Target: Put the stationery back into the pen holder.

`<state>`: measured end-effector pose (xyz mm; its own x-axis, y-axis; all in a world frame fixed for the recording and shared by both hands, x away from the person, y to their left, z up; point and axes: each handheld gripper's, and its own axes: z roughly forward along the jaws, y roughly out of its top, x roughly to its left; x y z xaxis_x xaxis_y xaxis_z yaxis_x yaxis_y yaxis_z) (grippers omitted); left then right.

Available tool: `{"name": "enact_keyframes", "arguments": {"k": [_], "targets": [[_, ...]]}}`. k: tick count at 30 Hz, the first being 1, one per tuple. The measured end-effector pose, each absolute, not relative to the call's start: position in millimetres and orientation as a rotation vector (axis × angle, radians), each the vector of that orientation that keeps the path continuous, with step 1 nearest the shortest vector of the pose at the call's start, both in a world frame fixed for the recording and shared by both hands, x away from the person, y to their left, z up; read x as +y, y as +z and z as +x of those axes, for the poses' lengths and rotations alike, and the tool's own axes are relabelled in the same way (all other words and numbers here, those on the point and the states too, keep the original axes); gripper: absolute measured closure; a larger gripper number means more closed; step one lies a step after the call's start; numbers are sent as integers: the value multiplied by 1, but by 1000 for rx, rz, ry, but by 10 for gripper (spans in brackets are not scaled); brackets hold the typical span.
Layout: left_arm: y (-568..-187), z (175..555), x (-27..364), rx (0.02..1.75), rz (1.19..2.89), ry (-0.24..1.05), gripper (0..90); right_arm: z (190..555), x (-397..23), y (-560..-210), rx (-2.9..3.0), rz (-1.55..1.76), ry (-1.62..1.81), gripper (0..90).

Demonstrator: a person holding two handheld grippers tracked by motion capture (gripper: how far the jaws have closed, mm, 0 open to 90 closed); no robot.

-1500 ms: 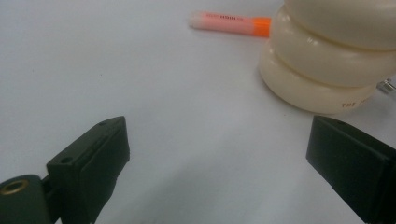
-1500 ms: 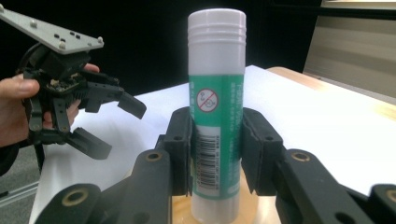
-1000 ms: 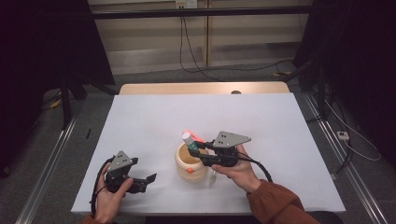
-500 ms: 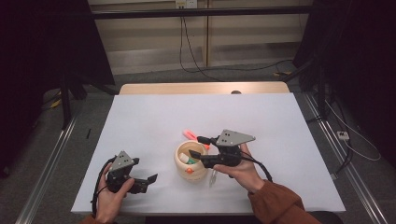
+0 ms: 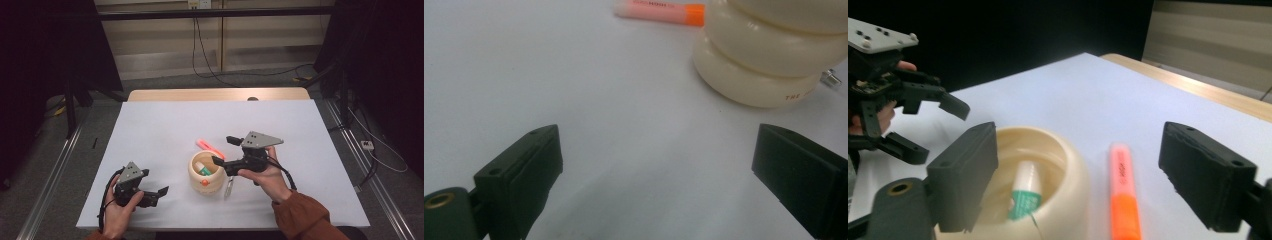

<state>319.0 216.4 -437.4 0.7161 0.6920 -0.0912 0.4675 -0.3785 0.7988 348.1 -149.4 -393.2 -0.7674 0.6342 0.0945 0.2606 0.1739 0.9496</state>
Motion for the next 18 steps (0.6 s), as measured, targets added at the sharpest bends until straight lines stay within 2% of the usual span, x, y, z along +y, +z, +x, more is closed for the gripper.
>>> {"name": "enact_keyframes", "arguments": {"k": [18], "targets": [[-438,319,215,880,2042,313,59,340,-188,-397,2135,902,1493,148]]}}
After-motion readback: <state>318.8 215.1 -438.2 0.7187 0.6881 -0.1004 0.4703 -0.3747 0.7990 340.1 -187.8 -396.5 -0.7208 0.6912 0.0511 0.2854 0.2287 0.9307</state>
